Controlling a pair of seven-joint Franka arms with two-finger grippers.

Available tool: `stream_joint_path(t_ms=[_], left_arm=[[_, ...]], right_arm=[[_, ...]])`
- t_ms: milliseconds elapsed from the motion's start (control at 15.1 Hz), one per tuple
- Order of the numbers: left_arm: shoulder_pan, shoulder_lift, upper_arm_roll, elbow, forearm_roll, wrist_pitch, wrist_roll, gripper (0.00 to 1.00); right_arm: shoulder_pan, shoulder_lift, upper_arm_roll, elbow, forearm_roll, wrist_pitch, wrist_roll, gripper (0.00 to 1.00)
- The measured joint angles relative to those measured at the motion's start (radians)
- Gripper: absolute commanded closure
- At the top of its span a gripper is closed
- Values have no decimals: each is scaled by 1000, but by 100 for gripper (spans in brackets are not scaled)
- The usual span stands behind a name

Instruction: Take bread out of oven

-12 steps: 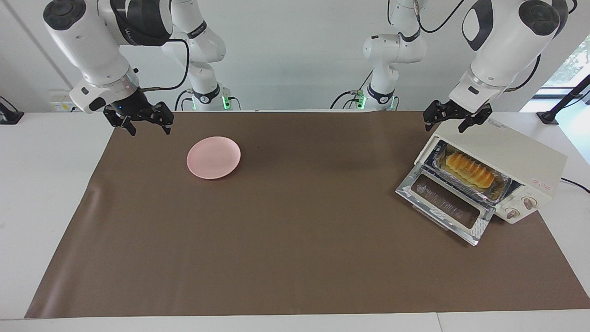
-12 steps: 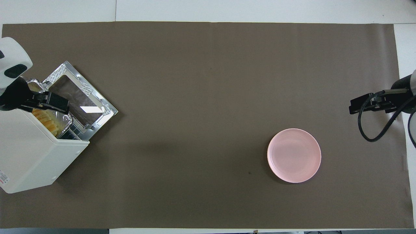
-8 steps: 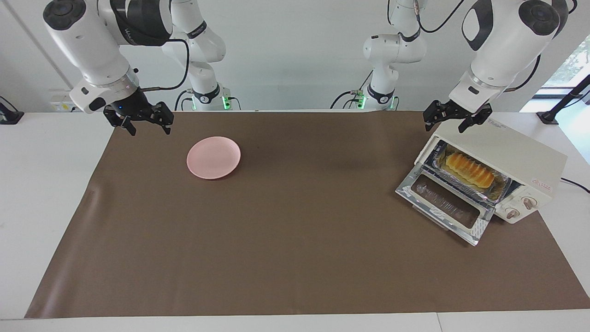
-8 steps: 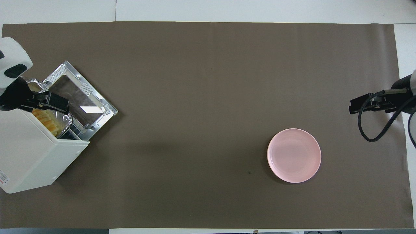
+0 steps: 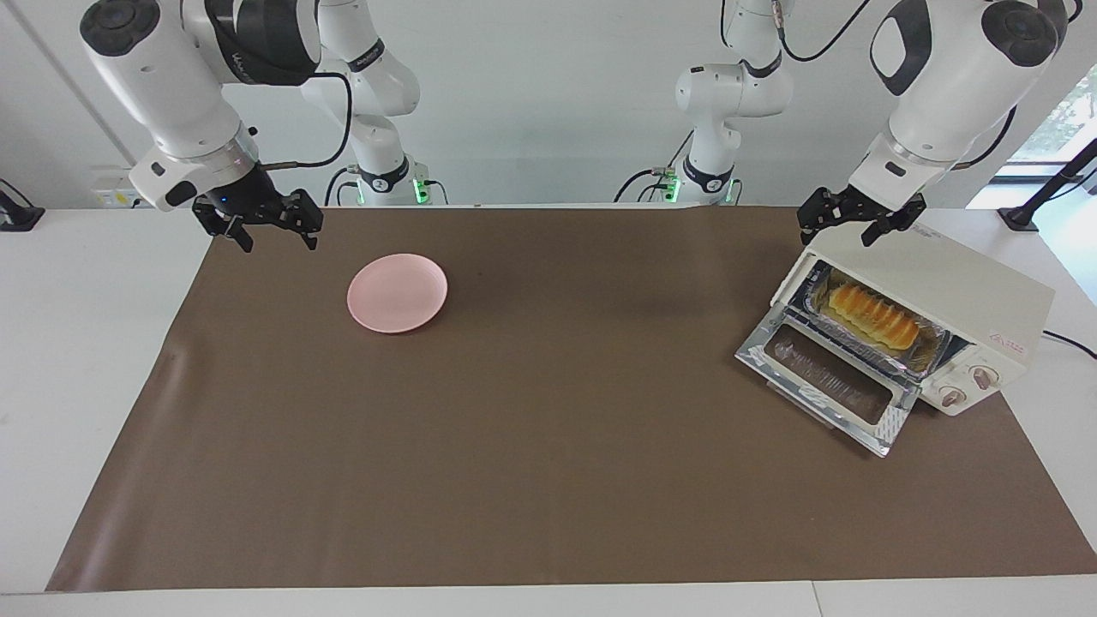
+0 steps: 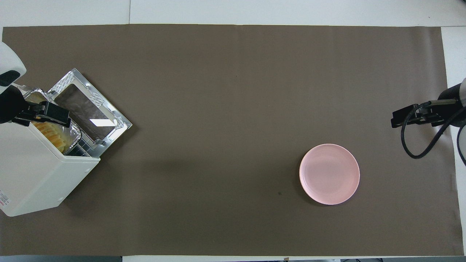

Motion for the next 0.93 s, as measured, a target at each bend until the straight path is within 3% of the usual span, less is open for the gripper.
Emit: stream_joint_path(t_ms=[331,530,927], left_arm=[[23,0,3,1,19,0,-128,0],[23,42,4,32,47,-3,-251,0],[10,360,28,295,132,-1,-574,0]], right_arm=[[0,0,0,0,0,0,0,0],[0,0,0,0,0,0,0,0],[0,0,0,0,0,0,0,0]])
